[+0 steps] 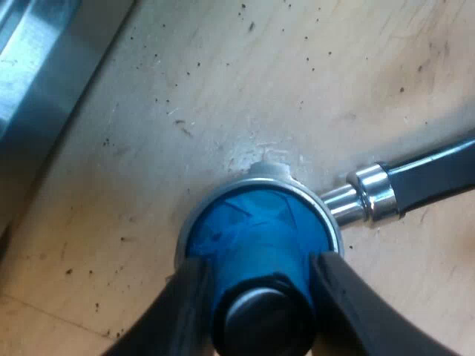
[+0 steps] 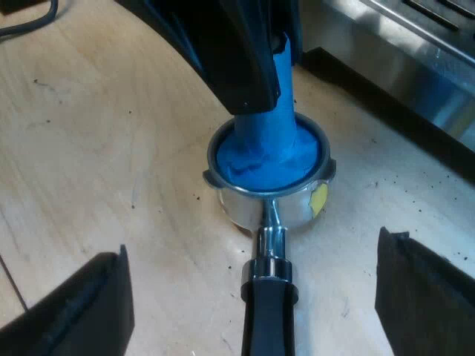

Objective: Grind coffee beans and then tamp

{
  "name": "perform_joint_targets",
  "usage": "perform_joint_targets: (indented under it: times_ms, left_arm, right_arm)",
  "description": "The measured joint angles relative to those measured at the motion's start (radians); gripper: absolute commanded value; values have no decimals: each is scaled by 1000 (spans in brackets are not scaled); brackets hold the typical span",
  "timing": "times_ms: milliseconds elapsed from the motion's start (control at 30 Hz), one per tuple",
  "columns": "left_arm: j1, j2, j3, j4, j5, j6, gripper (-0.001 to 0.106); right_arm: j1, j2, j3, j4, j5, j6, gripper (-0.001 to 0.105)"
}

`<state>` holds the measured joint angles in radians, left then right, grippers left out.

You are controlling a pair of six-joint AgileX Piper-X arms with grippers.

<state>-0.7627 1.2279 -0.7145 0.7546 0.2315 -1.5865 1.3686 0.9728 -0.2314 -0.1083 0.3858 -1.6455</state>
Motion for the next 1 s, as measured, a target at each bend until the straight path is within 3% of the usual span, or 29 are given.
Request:
perform_joint_targets:
  times_ms: [300, 833, 1000]
  left_arm:
    - [0, -129, -116, 106, 0, 0, 0]
    - [8, -239, -118, 304, -112, 0, 0]
    - [105, -239, -116, 307, -115, 0, 0]
  right_arm:
    - [0, 0, 0, -33, 0, 0, 70]
    - [0, 2, -102, 22, -10, 0, 70]
    - [0, 2, -116, 41, -53, 0, 70]
